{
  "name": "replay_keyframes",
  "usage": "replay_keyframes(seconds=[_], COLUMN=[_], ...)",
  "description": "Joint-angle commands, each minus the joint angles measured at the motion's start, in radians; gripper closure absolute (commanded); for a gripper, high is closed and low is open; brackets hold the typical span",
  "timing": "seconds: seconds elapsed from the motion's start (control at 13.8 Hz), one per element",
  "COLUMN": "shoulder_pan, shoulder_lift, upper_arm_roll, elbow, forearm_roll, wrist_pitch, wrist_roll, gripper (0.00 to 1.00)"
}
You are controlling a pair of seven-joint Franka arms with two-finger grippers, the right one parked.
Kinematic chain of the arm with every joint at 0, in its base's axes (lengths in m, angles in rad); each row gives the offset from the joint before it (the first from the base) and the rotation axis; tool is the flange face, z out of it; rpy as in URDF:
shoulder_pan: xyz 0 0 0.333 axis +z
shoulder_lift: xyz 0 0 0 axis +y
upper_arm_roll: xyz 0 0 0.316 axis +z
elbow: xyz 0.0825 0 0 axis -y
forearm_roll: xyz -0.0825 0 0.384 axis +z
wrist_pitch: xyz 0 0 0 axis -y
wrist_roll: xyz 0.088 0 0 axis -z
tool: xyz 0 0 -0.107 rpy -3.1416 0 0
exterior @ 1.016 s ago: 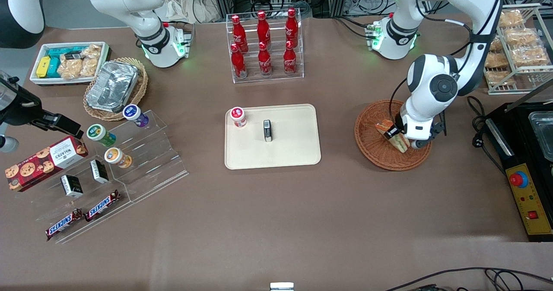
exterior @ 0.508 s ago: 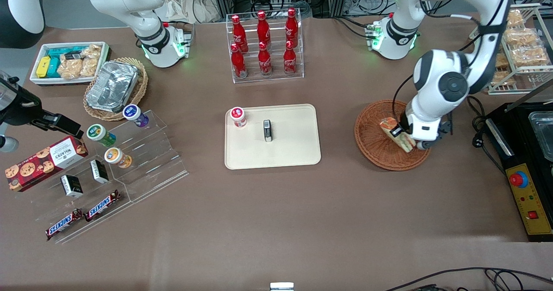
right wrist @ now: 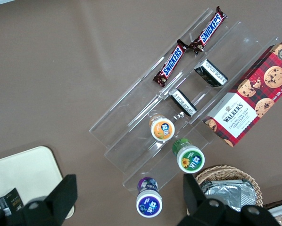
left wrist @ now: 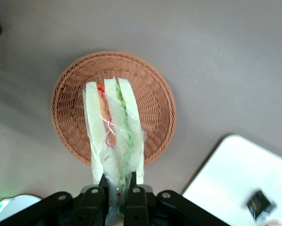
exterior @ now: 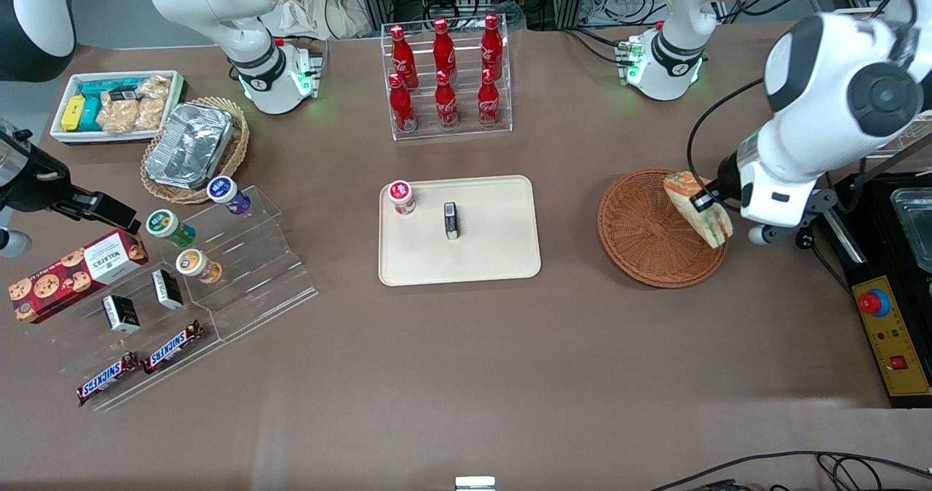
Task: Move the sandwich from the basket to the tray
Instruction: 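Lift the sandwich out of the basket with the left gripper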
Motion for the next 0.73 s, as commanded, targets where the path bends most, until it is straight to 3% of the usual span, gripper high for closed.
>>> replay_keyframes(seconds=[0.0, 0.36, 0.58, 0.65], shoulder_pan=[-0.005, -0.005, -0.008, -0.053], shoulder_lift=[0.032, 0.067, 0.133, 0.16], upper_arm_roll=[-0.051, -0.213, -0.283, -0.289], elbow=[0.098, 0.103, 0.1, 0.1], forearm_roll=[-0.036, -0.03, -0.03, -0.019], wrist_pitch=[-0.089, -0.073, 0.032, 0.067], wrist_roll=[0.08, 0.096, 0.211, 0.2], gripper=[1.0, 1.0, 0.99, 1.0])
